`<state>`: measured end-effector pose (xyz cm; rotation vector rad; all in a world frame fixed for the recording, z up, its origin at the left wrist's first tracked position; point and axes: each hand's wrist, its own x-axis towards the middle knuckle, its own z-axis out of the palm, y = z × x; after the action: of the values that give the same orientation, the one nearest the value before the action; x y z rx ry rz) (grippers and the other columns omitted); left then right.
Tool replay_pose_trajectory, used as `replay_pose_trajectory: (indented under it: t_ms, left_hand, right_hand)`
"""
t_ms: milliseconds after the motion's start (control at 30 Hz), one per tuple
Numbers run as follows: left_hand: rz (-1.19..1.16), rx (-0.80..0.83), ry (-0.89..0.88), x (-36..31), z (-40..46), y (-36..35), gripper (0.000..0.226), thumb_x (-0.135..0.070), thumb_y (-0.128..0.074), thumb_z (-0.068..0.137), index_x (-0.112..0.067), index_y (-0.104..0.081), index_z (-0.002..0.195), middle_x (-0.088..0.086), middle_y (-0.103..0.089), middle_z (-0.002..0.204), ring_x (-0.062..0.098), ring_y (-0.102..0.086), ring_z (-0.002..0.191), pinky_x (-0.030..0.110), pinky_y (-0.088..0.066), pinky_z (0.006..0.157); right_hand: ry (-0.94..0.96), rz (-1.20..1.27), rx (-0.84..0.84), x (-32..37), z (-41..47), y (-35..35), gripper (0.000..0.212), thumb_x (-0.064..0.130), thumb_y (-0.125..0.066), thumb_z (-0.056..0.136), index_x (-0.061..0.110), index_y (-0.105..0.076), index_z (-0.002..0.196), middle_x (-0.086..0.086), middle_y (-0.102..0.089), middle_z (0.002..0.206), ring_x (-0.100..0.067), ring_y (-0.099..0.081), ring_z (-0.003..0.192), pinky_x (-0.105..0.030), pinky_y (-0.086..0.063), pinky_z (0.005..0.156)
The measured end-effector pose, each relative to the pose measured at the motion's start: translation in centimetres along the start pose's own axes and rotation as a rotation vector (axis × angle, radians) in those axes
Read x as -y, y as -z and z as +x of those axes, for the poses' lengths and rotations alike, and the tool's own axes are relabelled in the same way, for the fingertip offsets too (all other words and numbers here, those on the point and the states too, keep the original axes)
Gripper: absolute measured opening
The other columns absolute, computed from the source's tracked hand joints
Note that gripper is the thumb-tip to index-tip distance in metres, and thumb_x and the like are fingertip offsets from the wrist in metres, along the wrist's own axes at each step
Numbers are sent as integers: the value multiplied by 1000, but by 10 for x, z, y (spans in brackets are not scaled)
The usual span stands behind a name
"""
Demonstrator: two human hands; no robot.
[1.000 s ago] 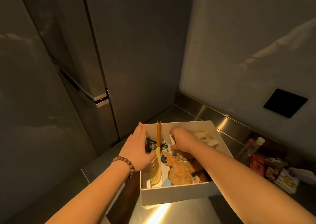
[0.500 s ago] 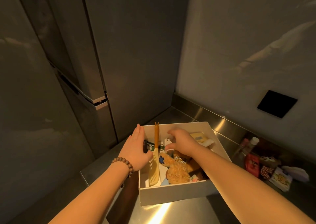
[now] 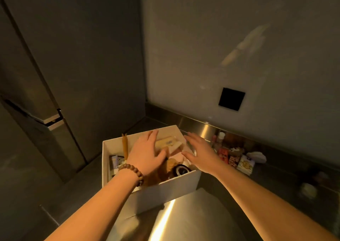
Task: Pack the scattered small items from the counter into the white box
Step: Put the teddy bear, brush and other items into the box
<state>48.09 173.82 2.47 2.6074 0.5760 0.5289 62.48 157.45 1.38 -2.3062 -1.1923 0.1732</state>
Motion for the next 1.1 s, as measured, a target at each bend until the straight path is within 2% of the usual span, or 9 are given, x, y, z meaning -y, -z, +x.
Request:
replay_pose_trajectory:
  t_ms: [133,300,400,500,600,767,867,967,1100]
  left_hand:
    - [-47,22,-93,-68,15,-44,69,-55,-47,84,-25,-27,144,3,-36,145,20,-37,129,35,-32,106]
    - [-135,148,-217,-136,20,-114,67,-48,-51,84,-23,-30,142,4,-42,137,21,-40,123,30,-33,102]
    - [-175,238,-201,-154,21,-162,66,-46,-54,82,-28,-29,141,3,-41,138,20,-39,124,32,-33,104]
    - [-138,288,-111,-159,33,-204,74,-47,-56,78,-30,-23,143,4,-35,143,23,-34,128,37,-33,107]
    - [-104,304,-37,-160,52,-238,83,-53,-58,74,-31,-17,143,4,-24,149,27,-26,134,45,-29,110]
    - [-46,287,41,-163,80,-287,95,-83,-39,62,-35,-15,140,3,-10,154,31,-8,141,52,-21,112]
    - [-56,310,43,-162,88,-308,95,-90,-28,62,-43,-7,142,-3,-5,156,29,-1,143,54,-16,112]
    - [-73,303,28,-160,91,-317,82,-83,-30,71,-47,-10,141,-7,-16,153,27,-5,142,54,-18,111]
    - [-90,258,-13,-152,90,-317,60,-57,-46,85,-44,-23,139,-6,-35,145,26,-19,138,48,-25,110]
  right_hand:
    - [-124,33,-46,-48,-34,21,60,31,-59,92,24,-35,146,3,-27,154,-17,-25,142,-35,-26,115]
    - [-233,177,-116,-113,-75,35,45,19,-61,90,24,-51,134,1,-46,137,-16,-44,127,-35,-37,109]
    - [-299,173,-185,-153,-93,36,40,13,-65,87,18,-56,126,-3,-50,131,-20,-47,123,-30,-38,106]
    - [-327,115,-265,-197,-98,42,48,14,-72,81,15,-56,126,-7,-46,134,-22,-46,124,-38,-43,103]
    - [-446,55,-289,-235,-89,50,54,19,-72,81,23,-52,132,-9,-38,142,-29,-38,130,-45,-40,104]
    - [-428,38,-251,-281,-65,46,58,20,-67,86,22,-44,139,-6,-42,138,-25,-42,123,-34,-40,101]
    - [-434,54,-220,-294,-59,36,56,22,-65,88,20,-43,140,-5,-43,133,-22,-47,117,-30,-41,98]
    - [-437,57,-233,-299,-57,27,44,23,-64,88,22,-51,131,-3,-42,126,-20,-51,110,-25,-42,92]
    - [-410,107,-223,-293,-54,17,34,25,-63,89,21,-53,120,-1,-46,126,-17,-49,111,-25,-44,90]
